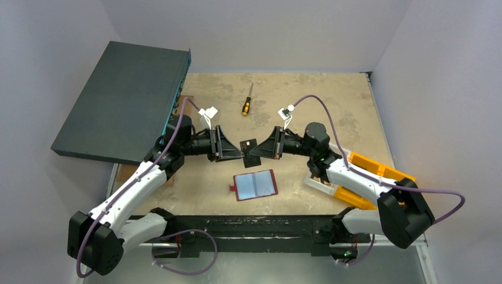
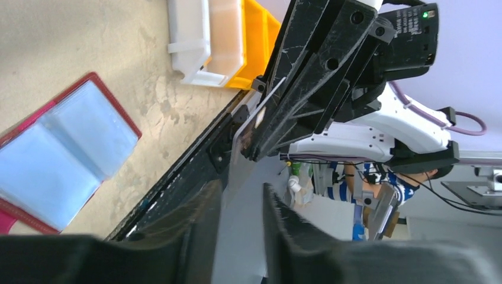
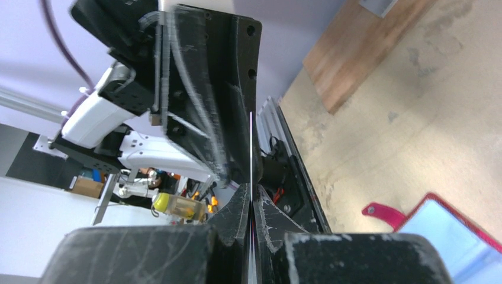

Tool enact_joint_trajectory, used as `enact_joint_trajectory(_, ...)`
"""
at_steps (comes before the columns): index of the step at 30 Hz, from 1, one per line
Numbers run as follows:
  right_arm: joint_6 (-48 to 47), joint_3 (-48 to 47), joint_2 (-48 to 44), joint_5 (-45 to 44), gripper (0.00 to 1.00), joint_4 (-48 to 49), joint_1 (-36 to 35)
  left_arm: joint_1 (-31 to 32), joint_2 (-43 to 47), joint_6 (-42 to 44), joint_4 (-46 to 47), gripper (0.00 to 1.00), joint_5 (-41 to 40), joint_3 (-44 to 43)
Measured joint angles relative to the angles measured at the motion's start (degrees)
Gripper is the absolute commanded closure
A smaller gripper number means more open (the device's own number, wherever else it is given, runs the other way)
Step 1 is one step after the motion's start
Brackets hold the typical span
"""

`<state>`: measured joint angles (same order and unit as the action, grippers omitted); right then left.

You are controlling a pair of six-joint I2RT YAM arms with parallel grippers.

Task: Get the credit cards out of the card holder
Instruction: Place the credit card in the storage box.

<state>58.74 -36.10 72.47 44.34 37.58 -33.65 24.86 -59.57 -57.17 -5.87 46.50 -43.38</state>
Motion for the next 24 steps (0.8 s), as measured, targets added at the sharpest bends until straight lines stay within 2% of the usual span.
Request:
enact_joint_trajectory(3, -1.73, 0.0, -0.74, -1.49, 1.0, -4.81, 0.0, 0.0, 0.04, 2.6, -4.79, 0.44, -1.14, -1.7)
enact_joint_trajectory(7, -5.84, -0.96, -4.46, -7.23, 1.0, -16.04, -0.02, 0.0, 0.61, 6.75, -12.26, 0.34, -4.57, -4.83)
enact_joint_trajectory(16, -11.45, -8.83, -14.16, -32.5, 1.0, -47.08, -0.04, 0.02, 1.42, 15.67, -25.14, 0.32, -11.72, -9.99)
enact_joint_trajectory(24, -7.37, -16.98, -16.94, -60.13, 1.0, -77.11, -0.04, 1.27, 0.63, 18.84, -28.55, 0.32, -12.72, -10.49)
